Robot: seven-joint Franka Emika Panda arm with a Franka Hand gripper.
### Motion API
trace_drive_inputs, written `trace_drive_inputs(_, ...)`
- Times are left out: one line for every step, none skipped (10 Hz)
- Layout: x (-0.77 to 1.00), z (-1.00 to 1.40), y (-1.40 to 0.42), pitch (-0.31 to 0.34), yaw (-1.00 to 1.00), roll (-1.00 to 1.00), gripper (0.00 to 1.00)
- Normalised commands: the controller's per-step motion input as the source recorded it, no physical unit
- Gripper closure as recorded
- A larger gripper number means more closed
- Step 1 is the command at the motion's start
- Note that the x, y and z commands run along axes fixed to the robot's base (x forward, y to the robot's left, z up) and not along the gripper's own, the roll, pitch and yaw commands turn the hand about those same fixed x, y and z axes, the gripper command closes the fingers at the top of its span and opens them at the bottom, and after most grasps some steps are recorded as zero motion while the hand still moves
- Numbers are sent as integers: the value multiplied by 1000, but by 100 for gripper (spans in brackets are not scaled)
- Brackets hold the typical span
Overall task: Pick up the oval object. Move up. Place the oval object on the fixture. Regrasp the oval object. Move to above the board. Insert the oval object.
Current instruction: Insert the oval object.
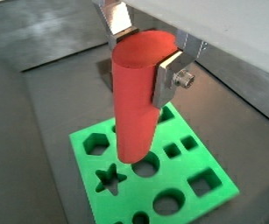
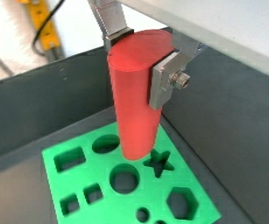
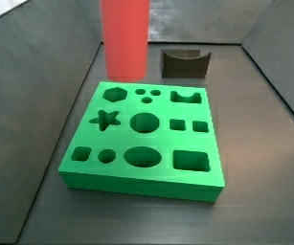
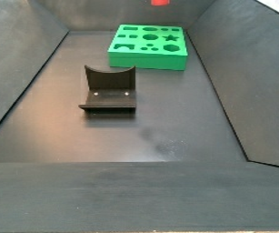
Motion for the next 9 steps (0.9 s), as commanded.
trace_drive_inputs(31,-217,-326,0,-794,63,100)
trace_drive_inputs(20,-209,-286,0,-837,61,100)
trace_drive_inputs(34,-106,-166,0,-903,0,100)
trace_drive_inputs(240,0,-97,81,-266,57,100)
trace_drive_inputs(0,-94,0,0,-49,0,100)
trace_drive_inputs(143,-334,-311,-20,-97,0,100)
trace_drive_inputs(200,-214,-240,0,-97,-46,100)
trace_drive_inputs(163,-103,-231,0,-140,-47,100)
trace_drive_inputs(226,-57,-191,0,-183,-87,100)
